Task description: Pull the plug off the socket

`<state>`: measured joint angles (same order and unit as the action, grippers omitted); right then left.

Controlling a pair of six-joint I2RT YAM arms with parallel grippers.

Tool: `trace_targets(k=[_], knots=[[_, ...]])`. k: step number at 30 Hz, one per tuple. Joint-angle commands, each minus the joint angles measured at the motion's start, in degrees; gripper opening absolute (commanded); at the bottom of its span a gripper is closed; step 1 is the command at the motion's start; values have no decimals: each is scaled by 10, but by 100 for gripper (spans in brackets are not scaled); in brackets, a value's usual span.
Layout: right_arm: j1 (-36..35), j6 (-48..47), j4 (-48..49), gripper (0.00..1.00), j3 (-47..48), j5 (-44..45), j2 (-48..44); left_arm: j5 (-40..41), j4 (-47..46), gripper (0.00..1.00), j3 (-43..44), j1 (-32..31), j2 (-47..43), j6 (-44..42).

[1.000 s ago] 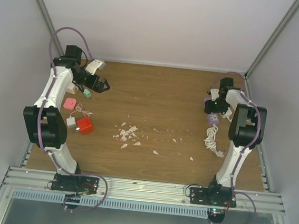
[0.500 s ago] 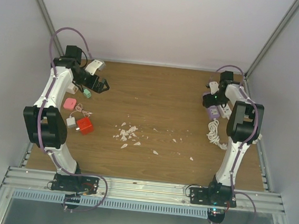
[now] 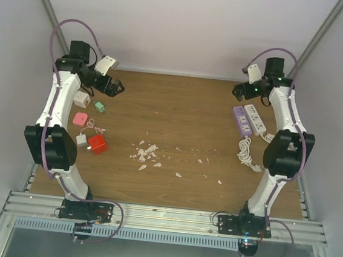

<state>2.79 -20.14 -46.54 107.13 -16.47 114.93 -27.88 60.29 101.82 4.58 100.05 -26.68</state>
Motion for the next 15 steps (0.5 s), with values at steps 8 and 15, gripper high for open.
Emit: trace_targets(k=[8,15], knots=[[-2,42,79,100,-84,-111,-202,-18,-8,99,75,-3,-14,25],[-2,87,149,100,-274,-156,-371,-16,-58,99,-37,-3,-96,25]])
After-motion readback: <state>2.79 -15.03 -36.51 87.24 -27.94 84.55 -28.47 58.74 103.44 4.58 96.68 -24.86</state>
